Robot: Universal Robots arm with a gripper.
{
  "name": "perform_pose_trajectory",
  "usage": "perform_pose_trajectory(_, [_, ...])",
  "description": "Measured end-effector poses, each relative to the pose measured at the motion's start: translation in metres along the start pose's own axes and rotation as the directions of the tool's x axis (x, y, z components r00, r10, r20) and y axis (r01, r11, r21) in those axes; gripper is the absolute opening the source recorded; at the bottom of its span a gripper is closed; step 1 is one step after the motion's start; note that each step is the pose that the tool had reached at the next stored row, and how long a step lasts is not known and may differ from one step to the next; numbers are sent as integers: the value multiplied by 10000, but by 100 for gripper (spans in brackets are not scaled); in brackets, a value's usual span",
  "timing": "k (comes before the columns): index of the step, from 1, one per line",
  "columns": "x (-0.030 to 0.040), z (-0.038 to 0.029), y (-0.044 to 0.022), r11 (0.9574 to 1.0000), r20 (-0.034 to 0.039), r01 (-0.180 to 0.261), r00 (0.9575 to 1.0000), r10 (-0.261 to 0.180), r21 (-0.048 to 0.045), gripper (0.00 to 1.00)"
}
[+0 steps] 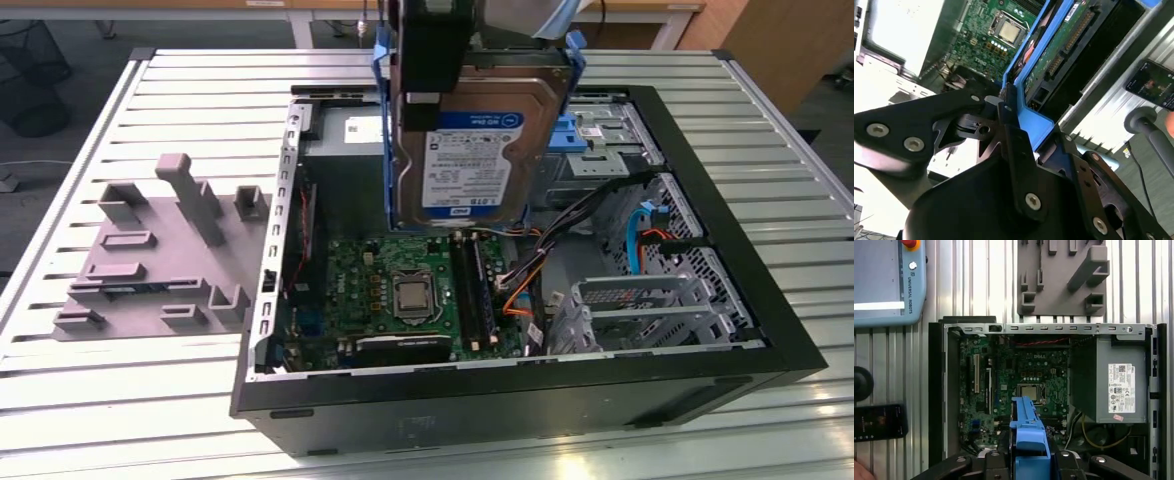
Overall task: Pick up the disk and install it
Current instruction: 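Insert the disk into the insertion slot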
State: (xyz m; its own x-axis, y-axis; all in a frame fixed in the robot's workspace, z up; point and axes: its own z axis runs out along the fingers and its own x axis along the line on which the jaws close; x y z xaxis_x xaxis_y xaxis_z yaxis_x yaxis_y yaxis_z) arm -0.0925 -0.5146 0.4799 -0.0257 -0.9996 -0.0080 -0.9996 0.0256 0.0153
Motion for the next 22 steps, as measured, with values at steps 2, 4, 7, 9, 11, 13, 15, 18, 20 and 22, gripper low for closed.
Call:
perform_pose_trajectory(2, [54, 6, -12, 10000, -1, 0, 10000, 0, -1, 36])
perform_pose_trajectory(4, [74, 14, -56, 10000, 2, 0, 10000, 0, 1, 36])
perform_pose_trajectory(7, [81, 24, -169, 10000, -1, 0, 10000, 0, 0, 36])
perform_pose_trajectory(9, [83, 32, -251, 10000, 0, 0, 10000, 0, 0, 36])
perform_pose_trajectory(11, [91, 41, -326, 10000, 2, 0, 10000, 0, 0, 36])
perform_pose_trajectory(13, [98, 45, -374, 10000, -2, 1, 10000, -1, -1, 36])
perform_pose_trajectory(15, [99, 46, -379, 10000, -2, 0, 10000, 0, -1, 36])
perform_pose_trajectory(18, [100, 47, -380, 10000, 0, -1, 10000, 1, -1, 36])
perform_pose_trajectory(20, [100, 47, -380, 10000, 0, 0, 10000, 0, -1, 36])
perform_pose_trajectory(22, [100, 47, -380, 10000, 0, 0, 10000, 0, -1, 36])
